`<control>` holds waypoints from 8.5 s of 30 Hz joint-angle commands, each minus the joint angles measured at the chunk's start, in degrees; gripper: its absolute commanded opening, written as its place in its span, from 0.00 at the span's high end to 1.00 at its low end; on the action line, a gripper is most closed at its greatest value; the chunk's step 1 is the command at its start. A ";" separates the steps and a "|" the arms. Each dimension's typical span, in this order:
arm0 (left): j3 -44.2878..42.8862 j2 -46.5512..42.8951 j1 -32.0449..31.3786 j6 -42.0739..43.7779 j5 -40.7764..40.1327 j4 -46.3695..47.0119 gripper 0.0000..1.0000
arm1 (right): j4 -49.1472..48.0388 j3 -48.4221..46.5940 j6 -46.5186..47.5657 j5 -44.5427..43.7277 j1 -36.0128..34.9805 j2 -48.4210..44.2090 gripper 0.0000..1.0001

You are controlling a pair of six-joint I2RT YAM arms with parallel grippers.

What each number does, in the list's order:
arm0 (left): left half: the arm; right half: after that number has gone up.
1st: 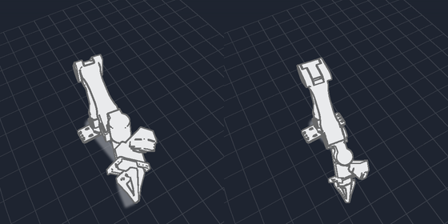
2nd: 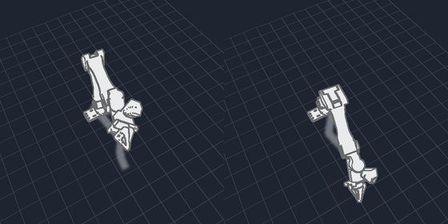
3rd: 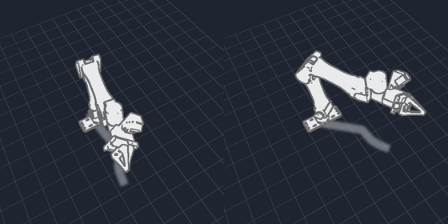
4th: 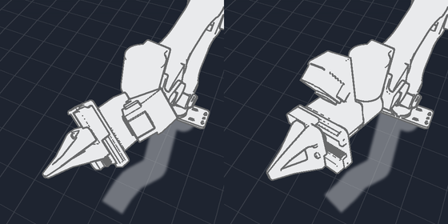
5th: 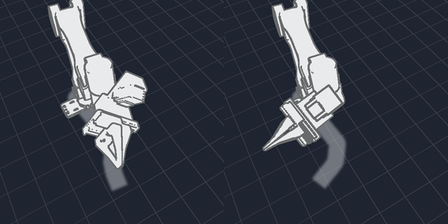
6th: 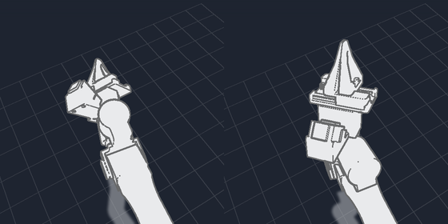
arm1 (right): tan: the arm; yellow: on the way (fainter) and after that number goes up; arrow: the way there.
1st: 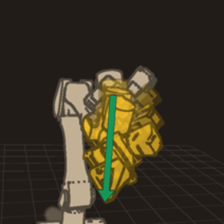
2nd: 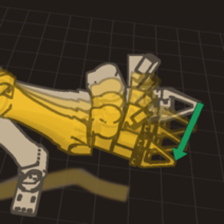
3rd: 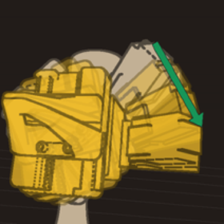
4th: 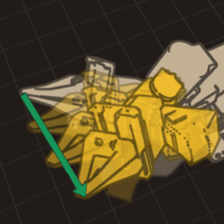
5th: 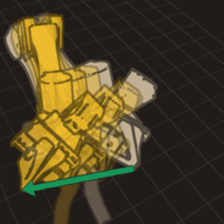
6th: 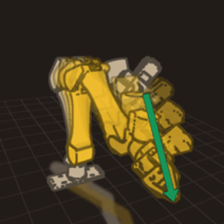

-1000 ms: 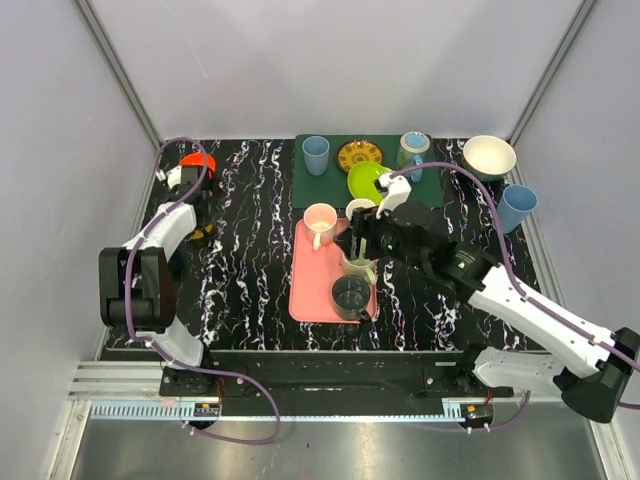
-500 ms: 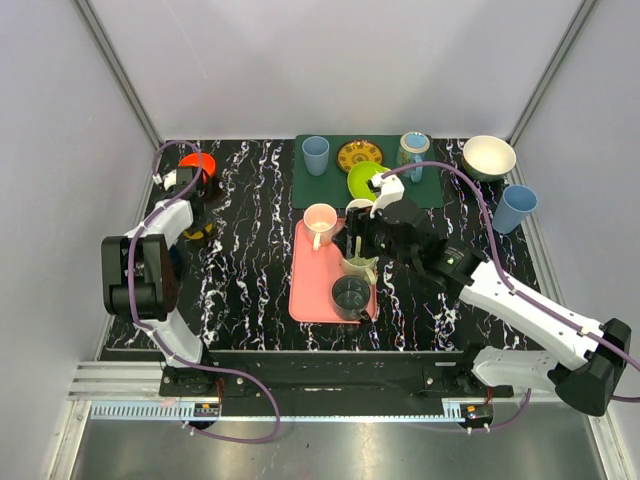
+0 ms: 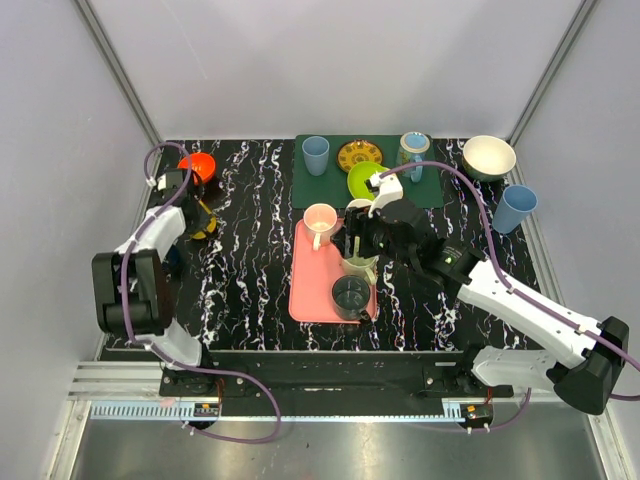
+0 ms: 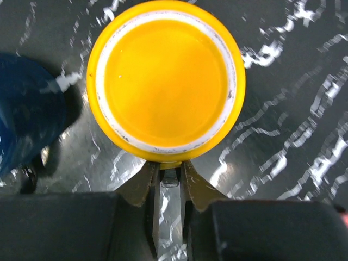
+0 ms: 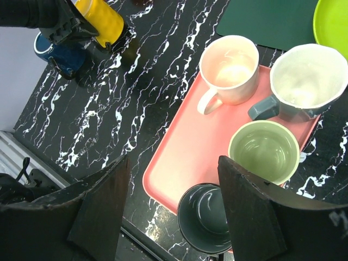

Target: Turn the mug right side up

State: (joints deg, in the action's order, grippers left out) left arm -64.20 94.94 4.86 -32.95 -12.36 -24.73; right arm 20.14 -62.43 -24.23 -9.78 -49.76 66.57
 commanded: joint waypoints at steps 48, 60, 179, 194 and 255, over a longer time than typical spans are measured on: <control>26.32 -50.99 -26.92 -34.29 45.85 51.71 1.00 | -61.01 -3.13 -42.22 57.33 10.65 20.62 0.54; 27.20 -51.43 -28.59 -33.23 46.37 51.54 1.00 | -62.15 -4.19 -42.92 59.35 10.65 22.29 1.00; 9.09 -9.33 13.77 11.15 -0.65 2.58 0.38 | 3.85 2.40 5.95 -3.93 -10.54 -9.35 0.33; 9.97 -8.36 14.82 11.16 0.93 2.76 1.00 | 3.59 2.93 6.21 -4.90 -10.54 -8.73 0.32; 28.35 -58.73 -28.41 -36.84 44.09 53.30 1.00 | -47.04 -5.85 -34.40 54.87 4.14 14.29 0.44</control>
State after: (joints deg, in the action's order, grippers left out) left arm -32.29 35.46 -20.60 -72.34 30.98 25.08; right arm -26.46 -63.66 -60.07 44.27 -44.86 80.25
